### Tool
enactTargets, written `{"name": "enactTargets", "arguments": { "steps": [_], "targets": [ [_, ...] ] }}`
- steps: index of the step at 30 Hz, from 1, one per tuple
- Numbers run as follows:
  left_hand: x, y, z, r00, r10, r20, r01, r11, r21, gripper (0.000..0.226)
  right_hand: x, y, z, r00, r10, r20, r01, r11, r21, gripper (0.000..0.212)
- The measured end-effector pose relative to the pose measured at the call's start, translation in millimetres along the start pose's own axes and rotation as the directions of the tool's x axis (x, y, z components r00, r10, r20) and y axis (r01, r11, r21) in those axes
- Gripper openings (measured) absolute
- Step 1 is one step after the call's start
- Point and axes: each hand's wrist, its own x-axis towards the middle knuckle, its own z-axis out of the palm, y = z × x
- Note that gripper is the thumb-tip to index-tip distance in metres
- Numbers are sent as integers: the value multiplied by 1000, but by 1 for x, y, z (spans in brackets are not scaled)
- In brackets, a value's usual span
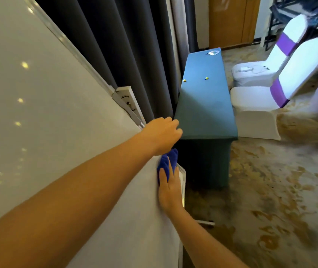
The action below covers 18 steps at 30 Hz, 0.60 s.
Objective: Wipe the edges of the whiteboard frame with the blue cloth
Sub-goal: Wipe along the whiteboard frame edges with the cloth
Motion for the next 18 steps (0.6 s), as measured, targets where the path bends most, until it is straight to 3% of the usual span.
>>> {"name": "enactTargets", "arguments": {
  "steps": [4,9,11,14,18],
  "targets": [
    [5,25,58,967,-79,244,56,993,99,26,-46,58,-19,932,363,-15,-363,932,15,60],
    [10,30,83,945,-151,289,102,979,176,19,-117,73,-7,929,368,-39,-369,929,-9,76],
    [10,30,87,951,-157,266,118,980,160,26,-105,65,-7,923,385,-24,-386,920,-69,75],
    [10,31,94,960,-156,231,122,980,154,29,-43,56,-9,912,410,-14,-409,909,-75,92],
    [17,31,97,954,-151,259,109,980,168,18,30,54,-18,925,378,-42,-379,924,-42,71]
  ]
}}
